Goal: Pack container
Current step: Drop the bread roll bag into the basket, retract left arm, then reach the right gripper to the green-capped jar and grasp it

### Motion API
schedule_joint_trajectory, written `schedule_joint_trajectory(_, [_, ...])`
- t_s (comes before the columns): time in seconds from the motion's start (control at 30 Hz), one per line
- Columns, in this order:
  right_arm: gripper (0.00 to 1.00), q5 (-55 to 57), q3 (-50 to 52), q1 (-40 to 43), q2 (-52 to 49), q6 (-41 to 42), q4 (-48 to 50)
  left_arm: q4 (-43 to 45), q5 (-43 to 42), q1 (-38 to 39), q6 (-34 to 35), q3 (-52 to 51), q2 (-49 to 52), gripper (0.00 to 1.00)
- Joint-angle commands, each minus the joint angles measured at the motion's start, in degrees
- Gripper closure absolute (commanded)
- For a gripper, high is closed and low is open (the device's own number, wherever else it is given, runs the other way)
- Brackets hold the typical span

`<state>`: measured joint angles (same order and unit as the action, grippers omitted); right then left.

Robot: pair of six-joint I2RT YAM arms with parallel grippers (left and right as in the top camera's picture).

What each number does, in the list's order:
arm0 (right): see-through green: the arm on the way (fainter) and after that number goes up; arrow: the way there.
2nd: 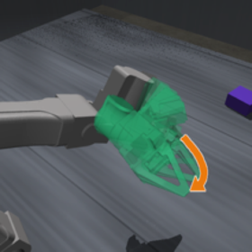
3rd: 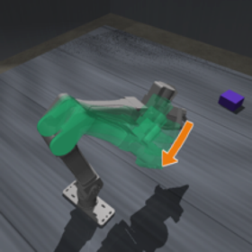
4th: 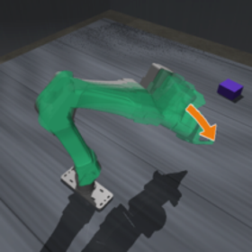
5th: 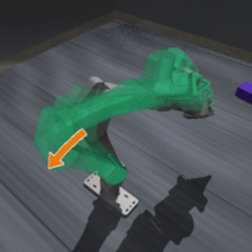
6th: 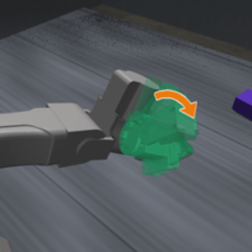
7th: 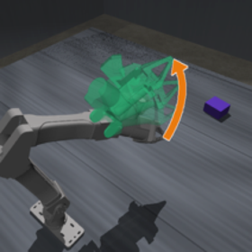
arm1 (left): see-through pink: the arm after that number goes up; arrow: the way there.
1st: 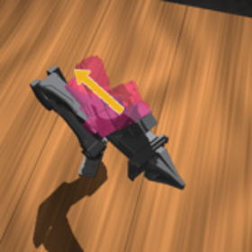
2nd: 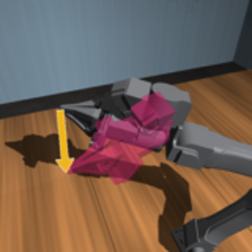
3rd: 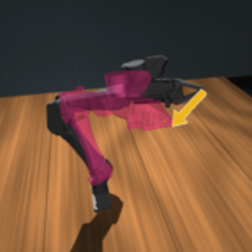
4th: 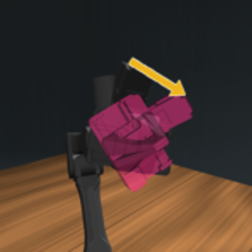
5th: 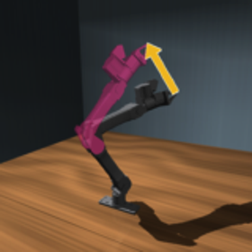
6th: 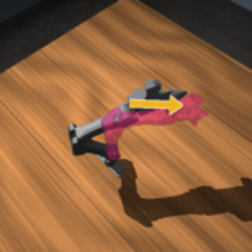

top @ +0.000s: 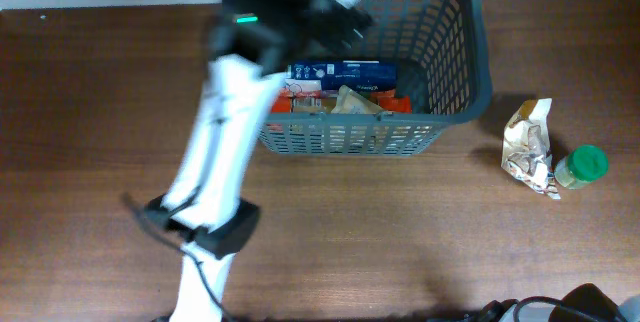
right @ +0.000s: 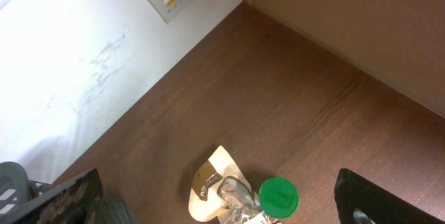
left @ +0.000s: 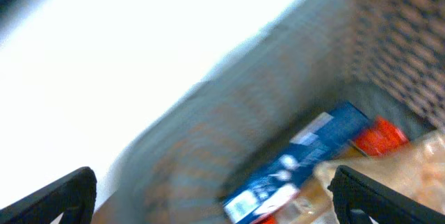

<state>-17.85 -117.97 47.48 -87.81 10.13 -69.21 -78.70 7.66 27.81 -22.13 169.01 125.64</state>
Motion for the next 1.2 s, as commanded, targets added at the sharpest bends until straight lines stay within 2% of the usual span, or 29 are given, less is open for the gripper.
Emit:
schedule_joint_trajectory(0.0, [0.01, 0.52, -0.22, 0.17, -0.09, -0.26, 0.00, -3.54, 1.22, -9.70, 12.79, 2.75, -6.21, 0.01])
schedule_joint_trajectory(0.07, [0.01, 0.52, -0.22, 0.17, -0.09, -0.26, 0.00, -8.52, 1.18, -17.75, 17.77, 2.75, -6.80, 0.01])
schedule_joint_trajectory(0.17, [0.01, 0.52, -0.22, 0.17, -0.09, -0.26, -0.02, -14.19, 0.74, -25.90, 21.38, 1.60, -6.21, 0.01])
schedule_joint_trajectory(0.3, [0.01, 0.52, -0.22, 0.17, -0.09, -0.26, -0.02, -17.99, 0.44, -34.42, 21.53, -2.23, -4.48, 0.01])
schedule_joint_trajectory(0.43, [0.01, 0.48, -0.22, 0.17, -0.09, -0.24, 0.04, -17.99, -0.35, -39.47, 21.53, -11.98, -4.09, 0.01])
schedule_joint_trajectory(0.63, [0.01, 2.54, 0.26, 0.11, -1.11, -0.20, -0.04, -17.99, -0.33, -40.52, 21.51, -22.29, -4.09, 0.01])
schedule_joint_trajectory(0.73, [0.01, 7.82, 3.69, 0.13, -4.13, 4.24, -1.51, -17.99, -0.33, -40.52, 21.51, -23.80, -4.09, 0.01])
schedule_joint_trajectory(0.87, [0.01, 11.06, 13.51, 0.17, -10.43, 8.96, -1.46, -17.99, -0.33, -40.52, 21.51, -24.17, -4.09, 0.01])
schedule_joint_trajectory(1.03, [0.00, 11.10, 24.90, -1.03, -18.08, 8.98, 2.29, -17.99, -0.33, -40.52, 21.51, -24.17, -4.09, 0.01])
schedule_joint_trajectory(1.17, [0.00, 11.04, 31.21, -2.25, -19.89, 8.81, 7.02, -17.99, -0.33, -40.52, 21.51, -24.17, -4.09, 0.01])
